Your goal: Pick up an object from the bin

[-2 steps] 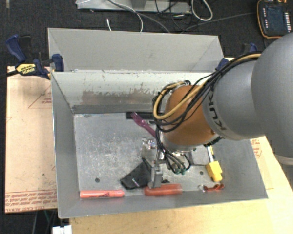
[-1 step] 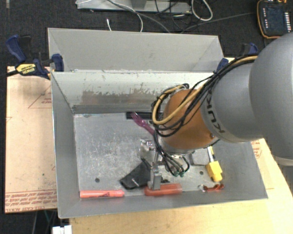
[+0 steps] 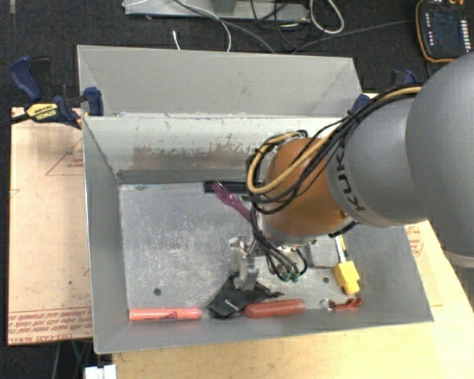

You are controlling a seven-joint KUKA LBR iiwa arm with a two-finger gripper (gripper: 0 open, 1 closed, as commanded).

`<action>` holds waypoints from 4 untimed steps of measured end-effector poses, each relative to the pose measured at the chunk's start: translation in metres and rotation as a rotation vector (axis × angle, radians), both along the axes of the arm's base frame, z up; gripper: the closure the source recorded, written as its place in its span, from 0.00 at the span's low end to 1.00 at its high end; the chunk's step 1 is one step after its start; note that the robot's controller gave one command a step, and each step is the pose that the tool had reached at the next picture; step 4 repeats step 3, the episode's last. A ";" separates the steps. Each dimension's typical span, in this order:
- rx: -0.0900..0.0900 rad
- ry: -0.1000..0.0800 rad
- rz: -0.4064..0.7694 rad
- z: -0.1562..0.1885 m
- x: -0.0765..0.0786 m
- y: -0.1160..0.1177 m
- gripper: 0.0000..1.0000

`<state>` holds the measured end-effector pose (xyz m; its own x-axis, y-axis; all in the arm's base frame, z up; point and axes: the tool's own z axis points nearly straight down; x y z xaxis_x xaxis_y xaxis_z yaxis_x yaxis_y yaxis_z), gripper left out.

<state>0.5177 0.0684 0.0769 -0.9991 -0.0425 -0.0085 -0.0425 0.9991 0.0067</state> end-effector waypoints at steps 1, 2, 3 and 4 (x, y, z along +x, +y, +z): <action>0.000 0.000 0.000 0.000 0.000 0.000 1.00; 0.000 -0.001 0.000 0.002 0.000 0.000 1.00; 0.001 -0.001 -0.001 0.004 0.000 0.000 1.00; 0.001 -0.001 -0.001 0.004 0.000 0.000 1.00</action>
Offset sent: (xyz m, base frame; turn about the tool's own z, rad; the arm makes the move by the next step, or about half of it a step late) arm 0.0000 -0.0002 0.0067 0.0003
